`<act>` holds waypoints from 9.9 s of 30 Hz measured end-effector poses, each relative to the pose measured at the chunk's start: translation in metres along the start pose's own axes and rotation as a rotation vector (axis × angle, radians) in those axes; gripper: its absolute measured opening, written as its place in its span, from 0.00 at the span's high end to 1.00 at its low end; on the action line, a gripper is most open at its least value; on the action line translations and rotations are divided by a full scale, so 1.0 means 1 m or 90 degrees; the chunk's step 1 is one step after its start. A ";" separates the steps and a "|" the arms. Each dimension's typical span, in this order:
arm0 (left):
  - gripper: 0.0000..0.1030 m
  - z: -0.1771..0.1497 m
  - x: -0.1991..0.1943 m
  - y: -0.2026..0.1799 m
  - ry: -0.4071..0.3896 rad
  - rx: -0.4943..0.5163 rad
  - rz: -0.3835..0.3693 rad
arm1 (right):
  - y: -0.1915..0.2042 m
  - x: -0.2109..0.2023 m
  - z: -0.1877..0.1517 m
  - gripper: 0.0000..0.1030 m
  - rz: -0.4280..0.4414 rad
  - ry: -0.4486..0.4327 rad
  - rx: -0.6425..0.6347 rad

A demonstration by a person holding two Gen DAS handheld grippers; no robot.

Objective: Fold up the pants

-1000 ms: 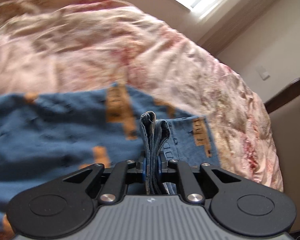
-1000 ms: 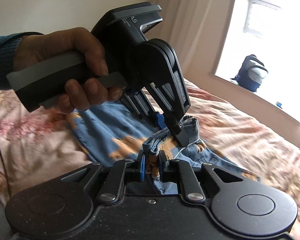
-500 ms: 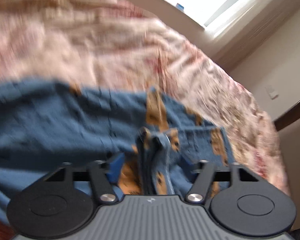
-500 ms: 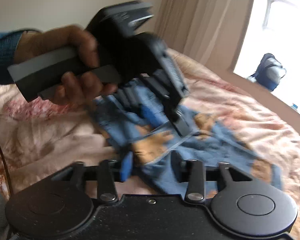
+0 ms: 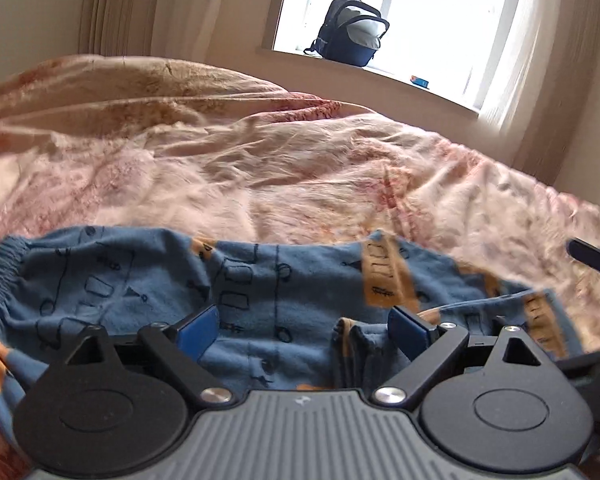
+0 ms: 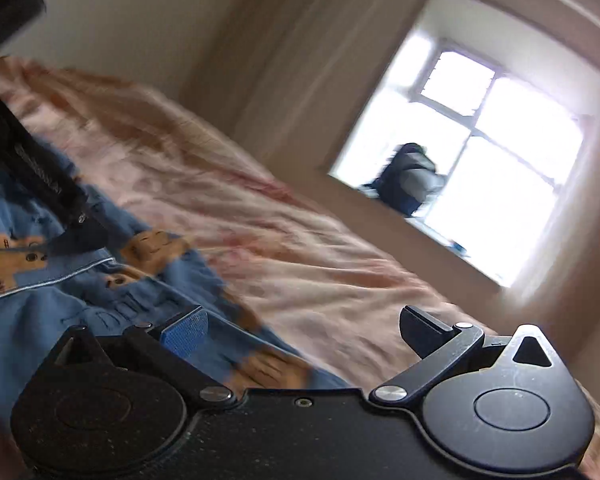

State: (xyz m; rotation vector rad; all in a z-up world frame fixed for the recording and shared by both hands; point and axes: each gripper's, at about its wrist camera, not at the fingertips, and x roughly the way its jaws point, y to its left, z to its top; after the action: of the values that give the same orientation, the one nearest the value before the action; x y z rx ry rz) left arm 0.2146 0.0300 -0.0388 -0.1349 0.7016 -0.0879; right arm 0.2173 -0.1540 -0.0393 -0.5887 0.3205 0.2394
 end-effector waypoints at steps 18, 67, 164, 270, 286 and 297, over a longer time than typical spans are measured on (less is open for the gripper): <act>0.00 -0.018 -0.041 -0.013 0.020 0.011 -0.062 | -0.005 -0.075 -0.030 0.01 -0.092 0.036 0.069; 0.00 -0.057 -0.106 0.134 -0.089 -0.383 0.097 | 0.059 0.153 0.205 0.03 0.584 0.257 -0.022; 0.02 -0.044 -0.049 -0.077 0.000 0.002 0.047 | -0.077 -0.058 -0.063 0.01 0.053 0.055 0.263; 0.00 -0.049 -0.025 -0.029 0.085 -0.116 -0.263 | -0.146 0.064 -0.093 0.00 0.414 0.170 0.630; 0.29 -0.045 -0.030 -0.013 0.109 -0.188 -0.275 | -0.143 0.050 -0.091 0.48 0.382 0.156 0.631; 0.67 -0.040 -0.038 -0.017 0.108 -0.152 -0.226 | -0.127 0.026 -0.073 0.82 0.279 0.151 0.563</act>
State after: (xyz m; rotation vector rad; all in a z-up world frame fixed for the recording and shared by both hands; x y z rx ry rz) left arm 0.1596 0.0138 -0.0421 -0.4856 0.8512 -0.3587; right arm 0.2646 -0.2957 -0.0422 0.3412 0.7323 0.4139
